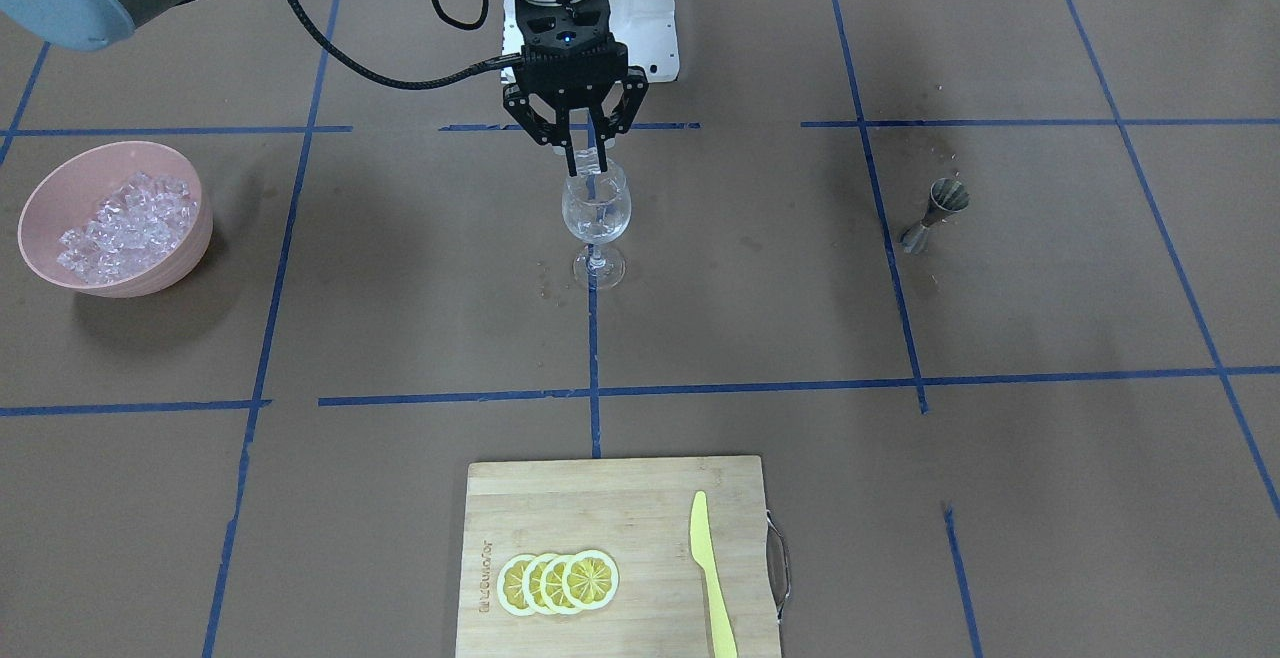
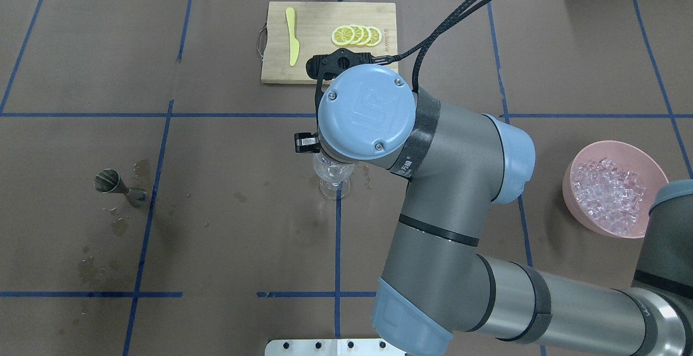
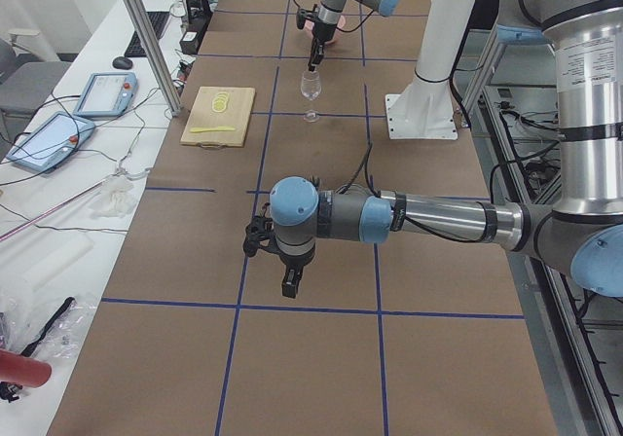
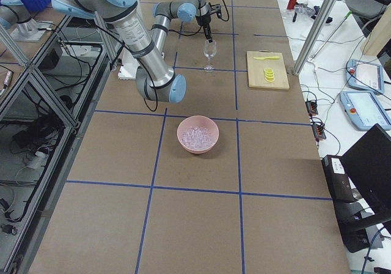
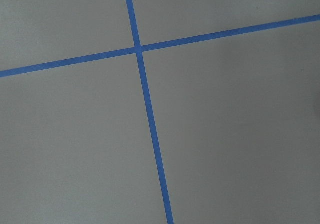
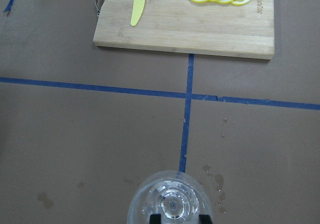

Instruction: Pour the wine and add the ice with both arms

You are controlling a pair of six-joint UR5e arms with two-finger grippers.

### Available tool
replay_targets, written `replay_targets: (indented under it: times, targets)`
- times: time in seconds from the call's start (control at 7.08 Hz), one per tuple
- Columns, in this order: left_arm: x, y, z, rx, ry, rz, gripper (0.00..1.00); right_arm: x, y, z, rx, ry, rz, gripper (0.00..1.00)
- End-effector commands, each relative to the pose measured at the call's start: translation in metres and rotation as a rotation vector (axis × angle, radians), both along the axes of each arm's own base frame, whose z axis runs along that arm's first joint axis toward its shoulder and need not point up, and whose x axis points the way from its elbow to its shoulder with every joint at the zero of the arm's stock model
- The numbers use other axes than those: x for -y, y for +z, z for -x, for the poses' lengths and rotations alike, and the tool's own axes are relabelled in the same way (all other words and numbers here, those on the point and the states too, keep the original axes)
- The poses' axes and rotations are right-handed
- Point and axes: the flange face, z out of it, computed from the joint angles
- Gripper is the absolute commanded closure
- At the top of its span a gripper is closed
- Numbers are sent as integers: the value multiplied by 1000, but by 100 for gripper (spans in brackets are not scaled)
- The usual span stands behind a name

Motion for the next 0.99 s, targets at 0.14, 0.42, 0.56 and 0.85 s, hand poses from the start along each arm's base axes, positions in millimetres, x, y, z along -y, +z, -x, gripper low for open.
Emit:
replay_targets:
  times: [0.14, 0.42, 0.56, 0.85]
  targets:
    - [0, -1, 0, 0, 0, -2, 0, -3, -1, 0, 5, -11, 5, 1]
    - [3, -2, 0, 0, 0, -5, 0, 9, 2, -14, 17, -23, 38, 0]
    - [3, -2, 0, 0, 0, -6, 0, 37, 14, -42, 29, -32, 96, 0]
    - [1, 0, 0, 0, 0, -1, 0, 102, 80, -126, -36, -118, 59, 0]
